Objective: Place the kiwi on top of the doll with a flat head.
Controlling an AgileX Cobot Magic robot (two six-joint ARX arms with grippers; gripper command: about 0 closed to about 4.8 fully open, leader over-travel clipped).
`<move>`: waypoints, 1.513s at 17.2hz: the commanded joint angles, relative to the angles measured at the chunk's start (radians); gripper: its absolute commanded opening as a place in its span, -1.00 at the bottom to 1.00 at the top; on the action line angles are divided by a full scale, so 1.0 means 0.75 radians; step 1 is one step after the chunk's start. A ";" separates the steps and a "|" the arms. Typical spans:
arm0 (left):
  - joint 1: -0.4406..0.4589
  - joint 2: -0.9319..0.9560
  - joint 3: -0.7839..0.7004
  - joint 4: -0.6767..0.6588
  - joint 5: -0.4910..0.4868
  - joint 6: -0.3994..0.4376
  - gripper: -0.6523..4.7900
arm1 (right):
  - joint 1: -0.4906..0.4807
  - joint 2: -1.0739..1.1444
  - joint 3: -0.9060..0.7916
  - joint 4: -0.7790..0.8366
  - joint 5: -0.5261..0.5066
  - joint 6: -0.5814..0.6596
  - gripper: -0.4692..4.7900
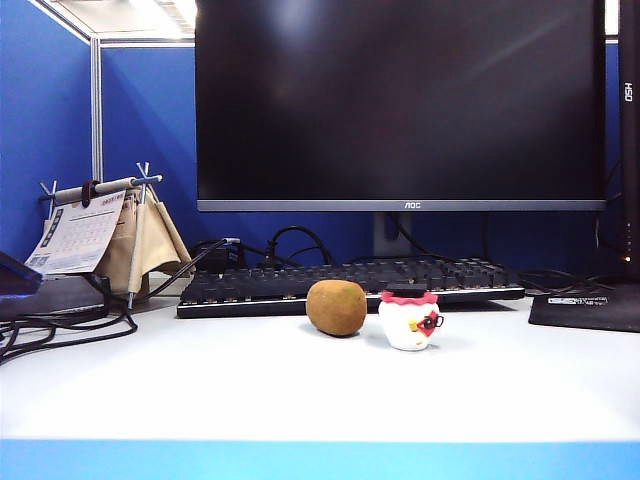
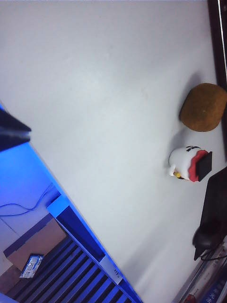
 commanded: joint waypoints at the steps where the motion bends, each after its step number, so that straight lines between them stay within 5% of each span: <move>1: 0.001 0.000 0.002 0.025 -0.003 0.001 -0.78 | 0.001 -0.002 -0.007 -0.011 -0.022 0.005 -0.83; 7: 0.001 0.001 0.033 0.041 0.074 -0.046 -0.76 | 0.002 -0.002 0.001 0.023 -0.112 0.005 -0.83; 10: 0.001 0.003 0.192 -0.038 0.048 -0.094 -0.27 | 0.002 0.002 0.042 0.258 -0.258 0.006 -0.83; 12: 0.001 0.019 0.327 -0.132 0.006 -0.093 -0.26 | 0.001 0.031 0.136 0.277 -0.281 0.003 -0.82; 16: 0.001 0.297 0.594 -0.330 0.021 -0.028 -0.26 | 0.001 0.240 0.319 0.280 -0.459 -0.061 -0.82; 21: 0.002 0.825 0.904 -0.386 0.051 0.197 -0.09 | 0.001 0.525 0.452 0.252 -0.628 -0.086 -0.82; 22: 0.002 0.903 0.956 -0.385 0.036 0.255 0.07 | 0.001 0.553 0.468 0.239 -0.628 -0.093 -0.82; 24: 0.033 1.174 1.189 -0.491 -0.054 0.311 0.76 | 0.001 0.569 0.480 0.231 -0.628 -0.096 -0.82; 26: 0.063 1.348 1.341 -0.508 -0.133 0.121 0.94 | 0.001 0.566 0.480 0.219 -0.628 -0.096 -0.82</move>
